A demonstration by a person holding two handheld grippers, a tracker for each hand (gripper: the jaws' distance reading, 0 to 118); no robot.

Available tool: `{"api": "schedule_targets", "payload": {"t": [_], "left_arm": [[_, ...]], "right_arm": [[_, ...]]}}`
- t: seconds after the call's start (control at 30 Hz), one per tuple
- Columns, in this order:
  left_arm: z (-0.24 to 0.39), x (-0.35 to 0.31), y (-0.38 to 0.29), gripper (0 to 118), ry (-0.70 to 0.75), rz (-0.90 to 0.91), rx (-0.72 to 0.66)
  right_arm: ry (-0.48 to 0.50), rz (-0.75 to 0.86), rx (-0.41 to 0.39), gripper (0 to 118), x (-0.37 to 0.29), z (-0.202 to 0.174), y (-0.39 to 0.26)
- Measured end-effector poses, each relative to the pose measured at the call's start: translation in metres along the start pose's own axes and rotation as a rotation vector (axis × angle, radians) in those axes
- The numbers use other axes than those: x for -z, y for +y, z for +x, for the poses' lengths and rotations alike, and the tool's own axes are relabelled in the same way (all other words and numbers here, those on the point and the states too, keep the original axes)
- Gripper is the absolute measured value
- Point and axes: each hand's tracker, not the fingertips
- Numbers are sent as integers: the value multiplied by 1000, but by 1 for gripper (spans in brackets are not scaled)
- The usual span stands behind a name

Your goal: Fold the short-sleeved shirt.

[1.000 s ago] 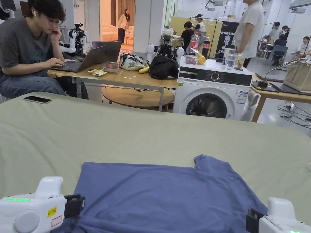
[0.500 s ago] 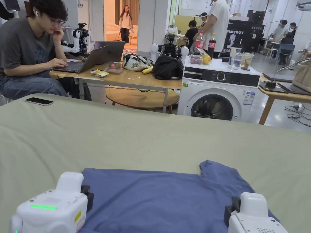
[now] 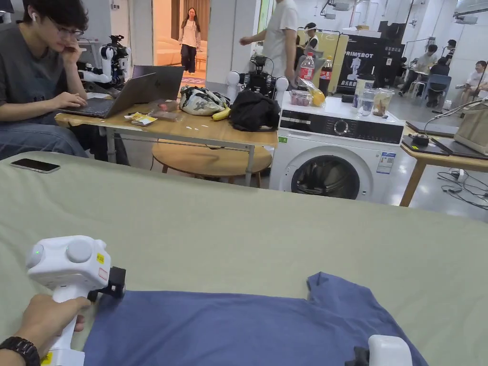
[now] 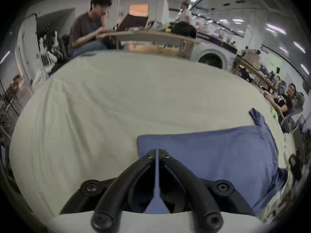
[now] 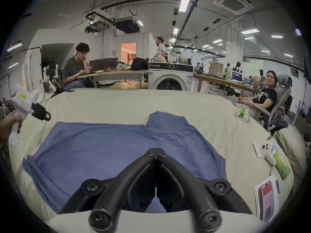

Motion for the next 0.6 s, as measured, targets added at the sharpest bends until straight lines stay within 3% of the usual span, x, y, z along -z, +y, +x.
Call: {"api": "schedule_targets", "payload": {"t": [0.03,0.1,0.13,0.33,0.4,0.47,0.6], "left_arm": [[0,8,2,38,4,-18,9],[6,16,0,41,3,-17,39],[10,13,0,50,22,-13,85],[43,5,-17,51,139,54,266],[40,0,-16,40,110,48,238],[40,-13,-20,0,82,80,231],[38,-39,-23,0,49,147,237]], "right_arm": [[-5,-8,-4,0,2,2,-1],[-18,-26,-18,0,5,5,-3],[-20,-31,-15,0,6,7,-5],[-46,-96,31,0,26,22,6],[-54,-126,29,0,40,28,20],[-73,-150,15,0,59,35,38],[-93,-233,19,0,113,56,81]]}}
